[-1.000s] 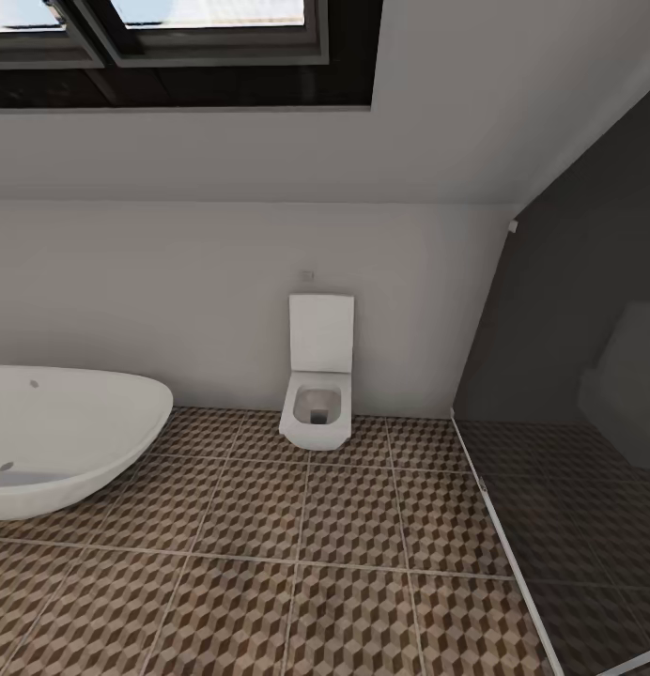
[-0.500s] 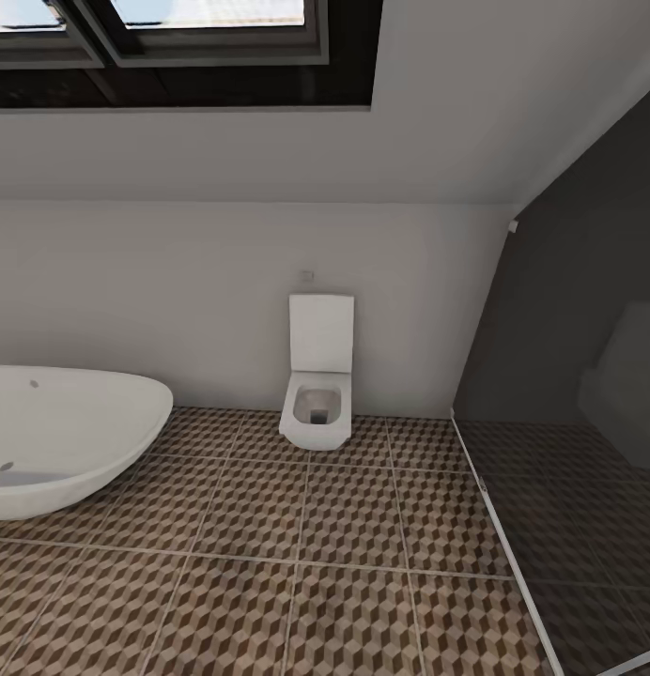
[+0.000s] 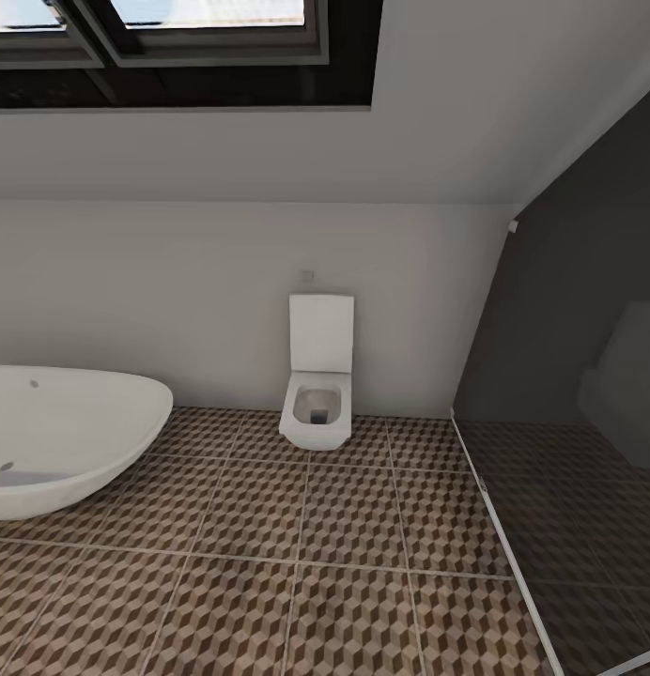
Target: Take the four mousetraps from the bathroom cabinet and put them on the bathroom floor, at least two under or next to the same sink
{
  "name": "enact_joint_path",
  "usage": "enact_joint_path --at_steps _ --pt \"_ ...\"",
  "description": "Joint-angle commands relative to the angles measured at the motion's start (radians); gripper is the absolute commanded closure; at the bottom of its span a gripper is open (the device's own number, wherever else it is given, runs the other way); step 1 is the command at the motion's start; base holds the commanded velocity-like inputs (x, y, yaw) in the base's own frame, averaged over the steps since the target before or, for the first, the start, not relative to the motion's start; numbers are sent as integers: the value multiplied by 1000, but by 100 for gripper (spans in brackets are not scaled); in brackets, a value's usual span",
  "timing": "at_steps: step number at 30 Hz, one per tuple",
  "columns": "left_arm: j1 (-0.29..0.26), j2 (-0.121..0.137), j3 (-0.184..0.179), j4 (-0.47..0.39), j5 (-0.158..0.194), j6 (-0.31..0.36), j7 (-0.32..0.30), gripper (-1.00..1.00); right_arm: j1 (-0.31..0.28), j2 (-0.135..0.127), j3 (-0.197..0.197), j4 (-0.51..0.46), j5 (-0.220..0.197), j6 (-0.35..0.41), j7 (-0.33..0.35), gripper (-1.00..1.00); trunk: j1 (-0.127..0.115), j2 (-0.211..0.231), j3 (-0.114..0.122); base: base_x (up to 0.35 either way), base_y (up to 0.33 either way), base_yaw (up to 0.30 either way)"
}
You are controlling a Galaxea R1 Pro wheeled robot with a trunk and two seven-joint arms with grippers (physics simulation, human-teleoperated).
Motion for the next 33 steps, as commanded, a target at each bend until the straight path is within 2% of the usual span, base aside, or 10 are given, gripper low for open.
enact_joint_path --at_steps 1,33 --pt "-1 -1 -7 3 -2 -3 6 100 -1 0 9 0 -2 -2 -9 100 1 -2 -2 0 0 0" --pt "-1 -1 -7 3 -2 -3 6 100 -1 0 9 0 -2 -2 -9 100 1 -2 -2 0 0 0"
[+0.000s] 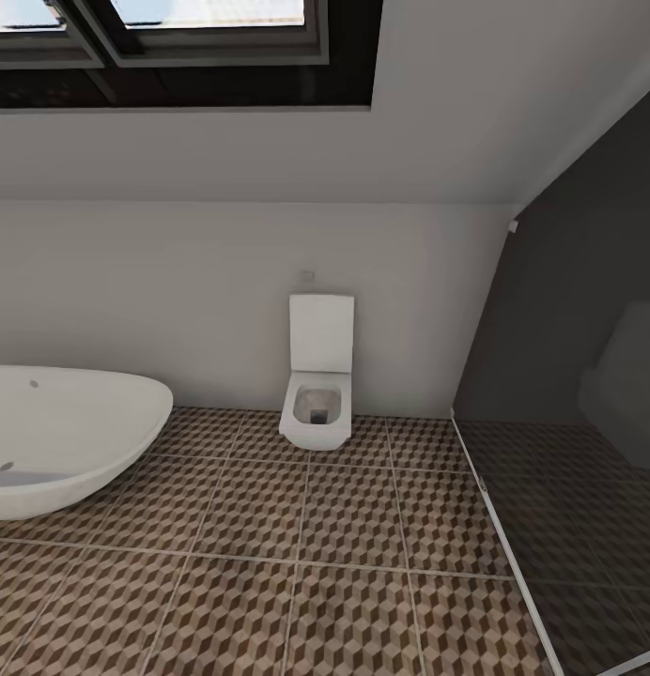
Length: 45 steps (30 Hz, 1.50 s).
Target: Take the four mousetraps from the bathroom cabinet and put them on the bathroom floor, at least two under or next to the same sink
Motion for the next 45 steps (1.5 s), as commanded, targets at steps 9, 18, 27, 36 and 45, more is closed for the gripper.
enact_joint_path --at_steps 9,18,27,36,45 --pt "-1 -1 -7 3 -2 -4 6 100 -1 0 9 -1 -2 -2 -9 100 1 -2 -2 0 0 0" --pt "-1 -1 -7 3 -2 -4 6 100 -1 0 9 0 -2 -2 -9 100 1 -2 -2 0 0 0" --pt "-1 -1 -7 3 -3 -3 6 100 -1 0 9 -1 -2 -2 -9 100 1 -2 -2 0 0 0" --pt "-1 -1 -7 3 -2 -4 6 100 -1 0 9 -1 -2 -2 -9 100 1 -2 -2 0 0 0" --pt "-1 -1 -7 3 -2 -3 6 100 -1 0 9 0 -3 -2 -9 100 1 -2 -2 0 0 0"
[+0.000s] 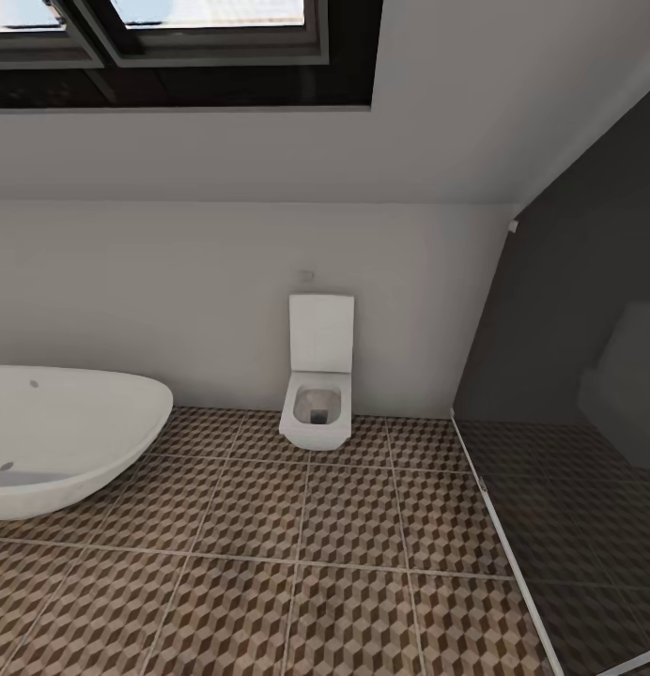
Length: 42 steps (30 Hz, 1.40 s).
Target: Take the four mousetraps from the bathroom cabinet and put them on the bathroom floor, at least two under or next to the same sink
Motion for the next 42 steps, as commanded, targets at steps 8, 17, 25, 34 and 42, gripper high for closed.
enact_joint_path --at_steps 8,17,25,34,42 --pt "-1 -1 -7 3 -2 -3 6 100 -1 0 9 0 -2 -1 -9 100 1 -2 -2 0 0 0" --pt "-1 -1 -7 3 -2 -4 6 100 -1 0 9 0 -2 -1 -9 100 1 -2 -2 0 0 0" --pt "-1 -1 -7 3 -2 -4 6 100 -1 0 9 0 -2 -1 -9 100 1 -2 -2 0 0 0" --pt "-1 -1 -7 3 -2 -4 6 100 -1 0 9 -1 -2 -1 -9 100 1 -2 -2 0 0 0" --pt "-1 -1 -7 3 -2 -4 6 100 -1 0 9 0 -2 -1 -9 100 1 -2 -2 0 0 0"
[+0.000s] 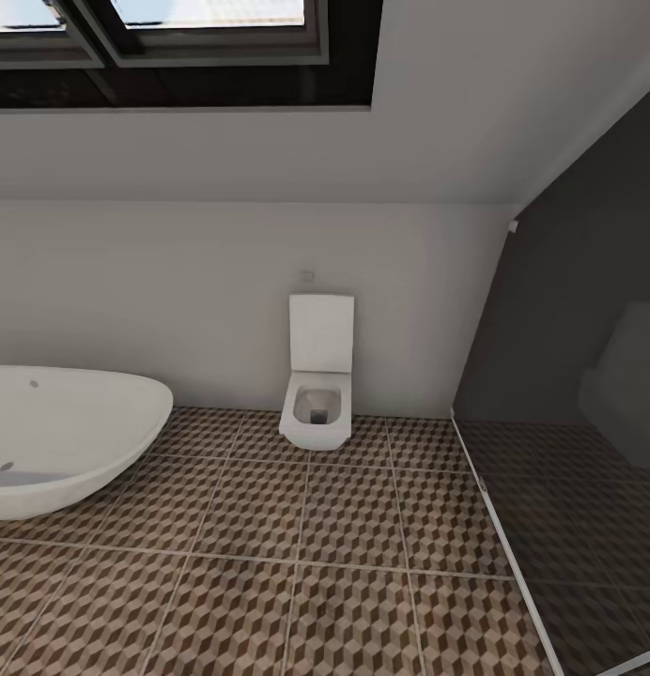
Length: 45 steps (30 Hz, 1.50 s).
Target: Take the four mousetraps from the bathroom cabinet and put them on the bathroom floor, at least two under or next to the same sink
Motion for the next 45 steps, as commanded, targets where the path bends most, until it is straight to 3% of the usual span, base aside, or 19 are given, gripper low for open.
enact_joint_path --at_steps 1,45 --pt "-1 -1 -7 3 -2 -3 6 100 -1 0 9 0 -2 -1 -9 100 1 -2 -2 0 0 0" --pt "-1 -1 -7 3 -2 -3 6 100 -1 0 9 -1 -2 -1 -9 100 1 -2 -2 0 0 0"
